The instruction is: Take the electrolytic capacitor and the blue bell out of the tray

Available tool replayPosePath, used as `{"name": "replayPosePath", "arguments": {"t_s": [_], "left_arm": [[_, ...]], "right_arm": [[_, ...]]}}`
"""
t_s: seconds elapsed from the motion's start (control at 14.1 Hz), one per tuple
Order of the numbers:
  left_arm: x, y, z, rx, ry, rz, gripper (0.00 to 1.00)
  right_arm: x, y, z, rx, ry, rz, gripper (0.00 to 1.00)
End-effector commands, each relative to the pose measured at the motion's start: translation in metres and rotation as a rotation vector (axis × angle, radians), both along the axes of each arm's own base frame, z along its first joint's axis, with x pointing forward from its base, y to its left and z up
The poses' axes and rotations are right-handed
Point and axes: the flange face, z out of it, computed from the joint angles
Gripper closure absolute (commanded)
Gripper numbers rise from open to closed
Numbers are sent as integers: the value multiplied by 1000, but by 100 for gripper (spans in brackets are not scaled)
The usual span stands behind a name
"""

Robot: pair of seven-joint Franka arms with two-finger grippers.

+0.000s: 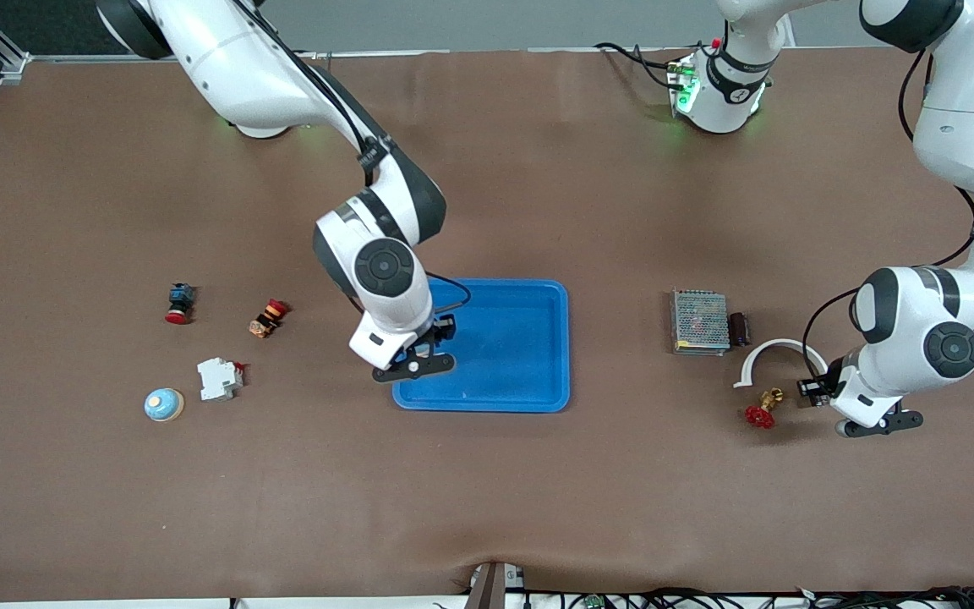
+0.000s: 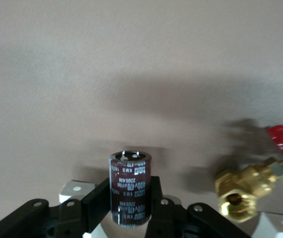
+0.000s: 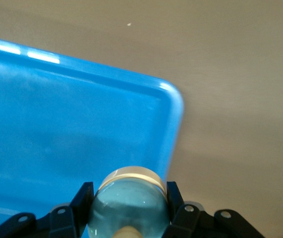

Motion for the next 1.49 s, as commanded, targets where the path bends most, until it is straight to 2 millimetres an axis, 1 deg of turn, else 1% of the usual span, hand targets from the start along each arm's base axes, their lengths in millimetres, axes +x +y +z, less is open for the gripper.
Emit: {"name": "replayPosePath", "arguments": {"t_s": [0.0, 0.07, 0.14, 0.21, 0.36, 0.43, 0.5, 0.57, 0.64, 0.71, 0.78, 0.85, 0.92, 1.07, 1.21, 1.28, 1.42], "left_arm": [[11, -14, 9, 3, -27, 29, 21], [12, -15, 14, 6, -35, 38, 0], [13, -16, 18, 7, -40, 38, 0], [14, -20, 27, 5, -46, 36, 0], [15, -22, 43, 11, -51, 35, 0], [15, -22, 54, 17, -54, 36, 0], [15, -22, 65, 24, -52, 36, 0], [16, -20, 78, 34, -53, 34, 0], [17, -17, 96, 46, -53, 37, 0], [15, -15, 118, 60, -50, 38, 0], [13, -14, 135, 71, -50, 34, 0], [11, -13, 153, 79, -61, 28, 0], [10, -10, 167, 88, -70, 9, 0], [7, -5, 203, 102, -98, -37, 0], [5, -3, 240, 118, -124, -45, 0], [3, -6, 257, 121, -122, -50, 0], [-4, -14, 282, 65, -100, -25, 0]], "right_arm": [[6, -49, 47, -16, 54, 135, 58], [10, -72, 61, -14, 81, 173, 58], [12, -93, 73, -3, 115, 191, 58], [16, -118, 84, 2, 138, 220, 58], [24, -173, 98, 18, 153, 350, 58], [27, -203, 100, 29, 156, 395, 58], [31, -227, 101, 38, 161, 423, 58], [34, -250, 100, 43, 165, 437, 58], [35, -273, 97, 54, 174, 462, 58], [34, -292, 92, 61, 172, 490, 58], [31, -309, 87, 64, 154, 516, 58], [24, -326, 78, 64, 135, 539, 58], [16, -338, 68, 63, 114, 558, 58], [2, -362, 42, 62, 88, 575, 58], [-9, -382, 13, 65, 69, 604, 58], [-15, -389, 1, 67, 63, 613, 58], [-28, -390, -22, 69, 62, 617, 58]]}}
